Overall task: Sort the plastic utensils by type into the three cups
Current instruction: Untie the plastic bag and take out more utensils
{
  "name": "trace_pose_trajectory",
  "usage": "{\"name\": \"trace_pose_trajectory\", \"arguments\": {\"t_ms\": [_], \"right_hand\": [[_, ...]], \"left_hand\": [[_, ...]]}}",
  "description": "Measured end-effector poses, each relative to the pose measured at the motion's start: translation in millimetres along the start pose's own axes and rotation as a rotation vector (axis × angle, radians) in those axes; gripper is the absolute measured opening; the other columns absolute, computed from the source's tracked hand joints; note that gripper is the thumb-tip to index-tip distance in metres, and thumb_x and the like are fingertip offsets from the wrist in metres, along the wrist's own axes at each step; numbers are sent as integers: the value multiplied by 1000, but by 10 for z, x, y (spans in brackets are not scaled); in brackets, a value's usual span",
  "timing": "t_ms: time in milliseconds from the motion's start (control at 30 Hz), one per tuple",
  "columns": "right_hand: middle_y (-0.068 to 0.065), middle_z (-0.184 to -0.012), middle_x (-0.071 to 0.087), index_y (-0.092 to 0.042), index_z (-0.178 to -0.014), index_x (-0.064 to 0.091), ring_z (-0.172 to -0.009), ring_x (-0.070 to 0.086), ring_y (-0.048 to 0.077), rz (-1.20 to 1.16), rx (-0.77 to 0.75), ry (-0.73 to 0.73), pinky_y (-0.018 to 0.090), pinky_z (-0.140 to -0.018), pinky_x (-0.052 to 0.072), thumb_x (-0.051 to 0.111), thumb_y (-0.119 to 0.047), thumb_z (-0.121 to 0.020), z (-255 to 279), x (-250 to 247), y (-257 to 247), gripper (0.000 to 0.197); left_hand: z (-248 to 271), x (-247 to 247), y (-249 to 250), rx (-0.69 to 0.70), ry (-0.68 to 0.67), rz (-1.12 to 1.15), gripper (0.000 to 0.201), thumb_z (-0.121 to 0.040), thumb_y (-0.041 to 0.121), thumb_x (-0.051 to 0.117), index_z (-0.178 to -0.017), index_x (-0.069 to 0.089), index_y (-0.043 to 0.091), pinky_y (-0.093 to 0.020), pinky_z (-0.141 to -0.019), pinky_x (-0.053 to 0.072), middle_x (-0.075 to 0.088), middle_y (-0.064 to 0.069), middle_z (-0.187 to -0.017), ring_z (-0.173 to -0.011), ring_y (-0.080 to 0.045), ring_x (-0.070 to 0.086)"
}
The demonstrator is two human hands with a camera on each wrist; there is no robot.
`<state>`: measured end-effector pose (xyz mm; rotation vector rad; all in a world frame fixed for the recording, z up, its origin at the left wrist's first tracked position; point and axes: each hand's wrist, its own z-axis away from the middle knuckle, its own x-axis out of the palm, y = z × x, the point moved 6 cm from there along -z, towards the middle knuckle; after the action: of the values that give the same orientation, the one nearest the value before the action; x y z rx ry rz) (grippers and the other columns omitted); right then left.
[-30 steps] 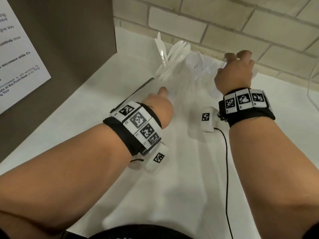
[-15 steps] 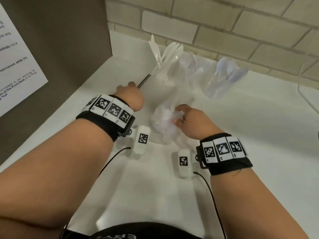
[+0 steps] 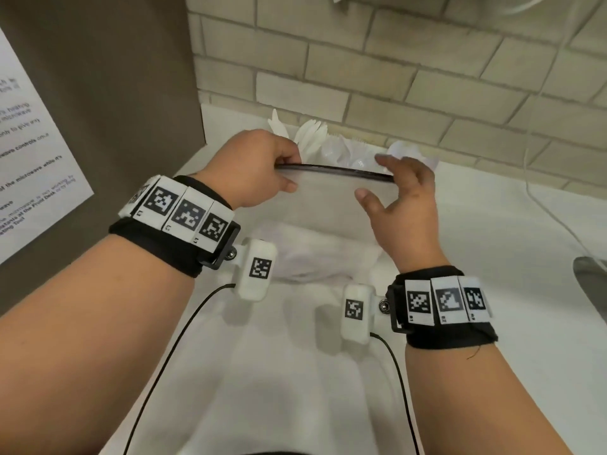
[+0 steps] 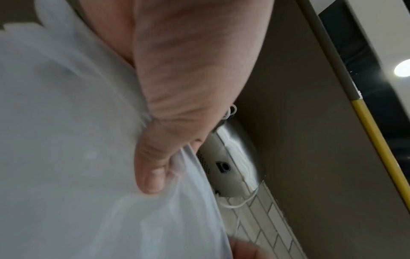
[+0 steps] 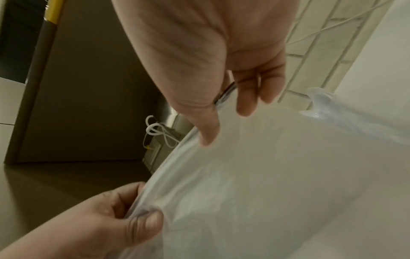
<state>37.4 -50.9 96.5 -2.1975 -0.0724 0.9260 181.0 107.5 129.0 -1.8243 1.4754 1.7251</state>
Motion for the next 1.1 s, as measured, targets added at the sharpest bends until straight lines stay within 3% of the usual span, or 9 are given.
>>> {"name": "trace_pose_trajectory", "arguments": {"t_ms": [133,267,333,400,600,733,900,1000,1100], "right_hand": [[-3,-106,58,-20,-107,73,-87,60,13,-21,-85,123,-3,-79,33,66,-21,-89,-12,-113,-84,20],[-3,-92,63,-24,-105,74,-80,56,-1,-58,-228,190,4,-81,41,66,-17,-87,57,-209,-194,21],[-5,-87,63,-21,-100,76,-78,56,-10,-64,-229,194,2,-80,40,68,-14,-85,80,-252,-200,18],[-7,-85,61,-16,-94,77,-77,55,-15,-67,-218,219,-1,-79,37,69,-10,-83,93,-340,-199,15],[-4,-80,66,-20,-86,72,-88,39,14,150,-44,245,17,-72,27,67,-38,-85,73,-574,-55,18],[-1,-108,67,-27,-102,71,-105,42,28,315,100,209,34,-83,32,58,-30,-91,37,-689,6,17],[-17,-121,60,-39,-113,65,-117,40,20,346,-170,70,35,-83,20,58,-42,-90,23,-301,-716,24],[-15,-114,64,-43,-114,64,-113,43,18,318,-296,23,35,-81,17,53,-43,-93,-18,-100,-1041,24],[-14,-105,67,-43,-108,66,-107,46,18,317,-290,-9,37,-82,19,54,-38,-93,-103,-24,-1103,20]], "left_hand": [[33,-25,132,51,-101,-3,41,-75,26,79,-65,39,24,-27,-53,28,45,7,-66,-60,-11,42],[101,0,203,40,-184,50,42,-71,46,78,-76,52,15,-26,-55,35,53,2,-70,-64,-14,49],[119,-6,214,23,-182,195,48,-80,60,60,-85,57,12,-25,-64,39,56,3,-76,-70,-12,51],[128,-18,222,10,-181,338,38,-94,49,46,-90,59,14,-23,-72,39,56,7,-80,-73,-5,50],[130,-142,215,97,-125,21,13,-90,32,61,-81,60,23,-18,-56,32,51,13,-67,-61,-1,46],[119,-267,12,-10,30,60,8,-88,18,64,-87,65,25,-7,-59,32,56,18,-75,-69,5,49],[90,-266,174,-40,205,377,33,-72,13,81,-100,65,21,-1,-55,37,60,10,-86,-58,-1,48],[67,-259,331,0,216,429,39,-69,10,81,-97,58,23,-5,-55,43,59,10,-85,-57,-8,55],[81,-246,400,39,187,473,35,-77,1,68,-101,53,23,-21,-72,56,60,6,-88,-64,-10,65]]}}
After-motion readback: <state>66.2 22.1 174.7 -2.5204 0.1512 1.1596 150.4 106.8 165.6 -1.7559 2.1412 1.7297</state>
